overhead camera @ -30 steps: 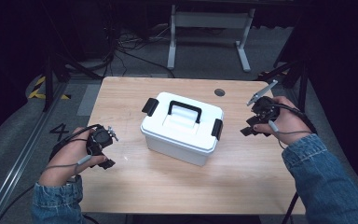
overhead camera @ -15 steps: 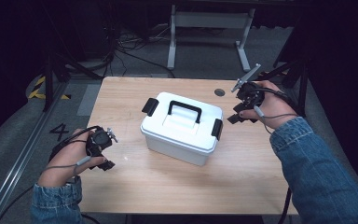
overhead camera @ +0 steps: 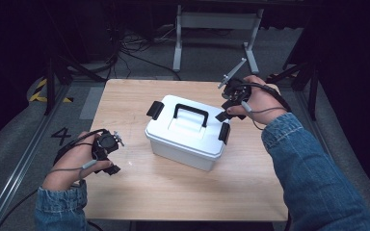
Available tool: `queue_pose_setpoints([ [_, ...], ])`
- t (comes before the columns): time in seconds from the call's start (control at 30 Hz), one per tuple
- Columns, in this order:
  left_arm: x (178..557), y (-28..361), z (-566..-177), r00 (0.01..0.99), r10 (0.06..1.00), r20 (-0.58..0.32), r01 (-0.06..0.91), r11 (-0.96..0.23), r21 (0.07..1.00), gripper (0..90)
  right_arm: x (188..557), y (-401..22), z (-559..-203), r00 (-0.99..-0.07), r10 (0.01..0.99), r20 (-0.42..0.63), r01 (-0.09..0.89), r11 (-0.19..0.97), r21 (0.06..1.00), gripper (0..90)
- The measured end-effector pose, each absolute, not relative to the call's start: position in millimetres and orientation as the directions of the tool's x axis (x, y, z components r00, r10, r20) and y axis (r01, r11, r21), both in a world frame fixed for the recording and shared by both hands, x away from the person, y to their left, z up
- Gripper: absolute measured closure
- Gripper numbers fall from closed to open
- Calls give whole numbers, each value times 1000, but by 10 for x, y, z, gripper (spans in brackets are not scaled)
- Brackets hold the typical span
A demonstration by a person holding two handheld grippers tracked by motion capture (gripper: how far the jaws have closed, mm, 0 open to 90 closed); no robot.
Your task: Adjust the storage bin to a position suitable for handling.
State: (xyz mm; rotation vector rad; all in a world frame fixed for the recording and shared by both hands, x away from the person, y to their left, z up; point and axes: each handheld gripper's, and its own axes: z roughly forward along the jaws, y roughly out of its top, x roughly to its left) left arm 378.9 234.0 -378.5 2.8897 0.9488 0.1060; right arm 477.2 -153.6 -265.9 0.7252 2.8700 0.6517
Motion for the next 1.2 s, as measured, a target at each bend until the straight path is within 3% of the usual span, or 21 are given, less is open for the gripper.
queue_pose_setpoints([
  [0.9, 3829, 2265, -3825, 826, 563, 22, 558, -823, 107, 259, 5092, -749, -2930, -915, 400, 51, 385, 831, 401, 467],
  [1.2, 3828, 2260, -3832, 827, 561, 27, 556, -825, 103, 258, 5084, -657, -2944, -928, 372, 34, 355, 852, 385, 619],
])
